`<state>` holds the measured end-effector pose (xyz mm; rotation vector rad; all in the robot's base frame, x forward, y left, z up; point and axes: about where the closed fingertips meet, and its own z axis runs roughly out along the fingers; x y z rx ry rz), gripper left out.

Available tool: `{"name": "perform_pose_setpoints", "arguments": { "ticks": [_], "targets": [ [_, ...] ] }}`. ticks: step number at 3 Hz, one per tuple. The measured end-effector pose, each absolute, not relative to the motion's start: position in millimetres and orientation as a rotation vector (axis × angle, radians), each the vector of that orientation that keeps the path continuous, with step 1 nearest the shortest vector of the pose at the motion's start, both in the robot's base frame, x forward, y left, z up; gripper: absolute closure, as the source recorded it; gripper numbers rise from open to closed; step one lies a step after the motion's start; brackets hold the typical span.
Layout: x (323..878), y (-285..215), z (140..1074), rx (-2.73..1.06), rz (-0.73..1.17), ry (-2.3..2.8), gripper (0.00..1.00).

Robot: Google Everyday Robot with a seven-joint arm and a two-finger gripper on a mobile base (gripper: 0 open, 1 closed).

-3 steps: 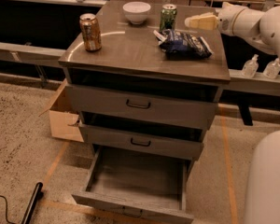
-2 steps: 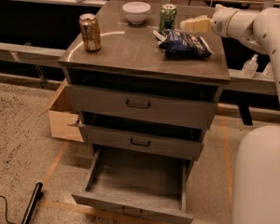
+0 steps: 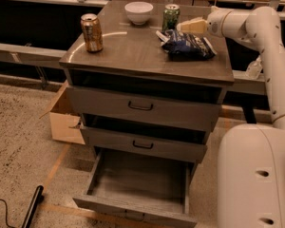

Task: Place green can into bottom drawer

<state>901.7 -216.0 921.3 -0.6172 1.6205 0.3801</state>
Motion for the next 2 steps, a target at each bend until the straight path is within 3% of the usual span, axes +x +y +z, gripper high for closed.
{"name": "perform_pose_setpoints", "arguments": {
  "ticks": [2],
  "targets": [
    [935.9,-191.2,914.6,-0.576,0.295,1.685,0.00]
  ]
}}
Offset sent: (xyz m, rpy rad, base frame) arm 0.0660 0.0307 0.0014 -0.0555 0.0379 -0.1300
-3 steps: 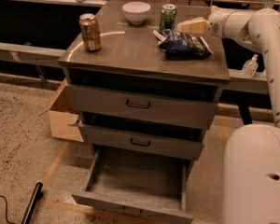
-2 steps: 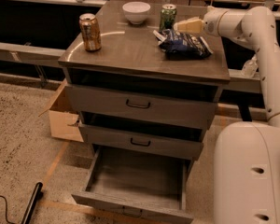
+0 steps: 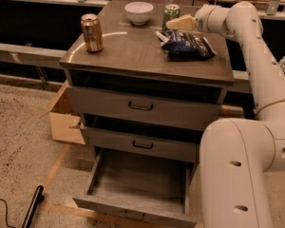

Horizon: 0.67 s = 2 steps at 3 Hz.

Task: Place green can into bottom drawer

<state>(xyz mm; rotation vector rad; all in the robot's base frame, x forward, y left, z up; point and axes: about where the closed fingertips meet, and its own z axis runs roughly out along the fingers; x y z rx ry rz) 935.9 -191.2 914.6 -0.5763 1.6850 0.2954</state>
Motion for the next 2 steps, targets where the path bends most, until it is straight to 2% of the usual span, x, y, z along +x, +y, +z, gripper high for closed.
{"name": "perform_pose_setpoints", "arguments": {
  "ticks": [2],
  "targets": [
    [955.2,-158.1,907.2,-0.555,0.325,1.687,0.00]
  ]
}}
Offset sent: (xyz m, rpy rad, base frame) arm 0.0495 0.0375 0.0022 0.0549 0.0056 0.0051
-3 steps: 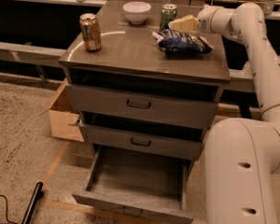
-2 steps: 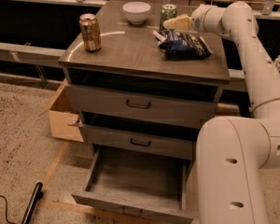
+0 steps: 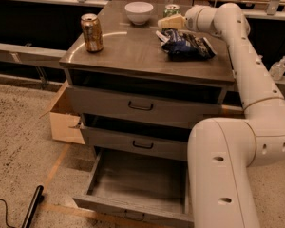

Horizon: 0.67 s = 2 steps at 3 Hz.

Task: Place green can into bottom drawer

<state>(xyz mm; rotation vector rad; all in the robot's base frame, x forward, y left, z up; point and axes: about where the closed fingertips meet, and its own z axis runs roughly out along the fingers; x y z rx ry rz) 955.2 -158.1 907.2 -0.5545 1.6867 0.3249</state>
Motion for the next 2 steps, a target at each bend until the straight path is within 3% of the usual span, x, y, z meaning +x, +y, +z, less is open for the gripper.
{"name": "perform_pose_setpoints", "arguments": {
  "ticks": [1,2],
  "targets": [
    [962.9,-143.2,901.7,-0.541,0.351,1.682,0.00],
    [970.2,-135.2,896.5,-0.522,0.362,1.676,0.15]
  ]
}}
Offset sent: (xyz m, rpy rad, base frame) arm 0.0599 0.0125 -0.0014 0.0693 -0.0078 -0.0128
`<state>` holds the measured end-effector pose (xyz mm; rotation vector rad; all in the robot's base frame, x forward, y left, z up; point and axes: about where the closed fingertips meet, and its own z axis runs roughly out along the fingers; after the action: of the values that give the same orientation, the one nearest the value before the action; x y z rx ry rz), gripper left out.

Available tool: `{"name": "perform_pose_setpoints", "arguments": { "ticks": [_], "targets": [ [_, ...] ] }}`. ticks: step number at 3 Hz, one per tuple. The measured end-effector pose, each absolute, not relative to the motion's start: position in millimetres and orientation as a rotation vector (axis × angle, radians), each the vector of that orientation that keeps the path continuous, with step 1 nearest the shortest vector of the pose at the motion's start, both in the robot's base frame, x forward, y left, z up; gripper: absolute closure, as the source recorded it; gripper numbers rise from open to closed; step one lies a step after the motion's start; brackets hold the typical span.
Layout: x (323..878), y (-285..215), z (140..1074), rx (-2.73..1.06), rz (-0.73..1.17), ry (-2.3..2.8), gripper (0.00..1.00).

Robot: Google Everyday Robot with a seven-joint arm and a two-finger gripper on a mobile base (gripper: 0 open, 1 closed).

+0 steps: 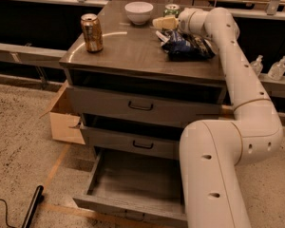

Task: Place green can into bottom drawer

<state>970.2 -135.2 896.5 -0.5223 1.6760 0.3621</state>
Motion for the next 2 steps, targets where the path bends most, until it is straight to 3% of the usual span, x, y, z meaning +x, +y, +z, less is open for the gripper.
{"name": "perform_pose_setpoints", "arguments": {
  "ticks": [2],
  "targets": [
    [971.4,-139.7,897.3,-0.510,0.365,1.665,0.62]
  ]
}}
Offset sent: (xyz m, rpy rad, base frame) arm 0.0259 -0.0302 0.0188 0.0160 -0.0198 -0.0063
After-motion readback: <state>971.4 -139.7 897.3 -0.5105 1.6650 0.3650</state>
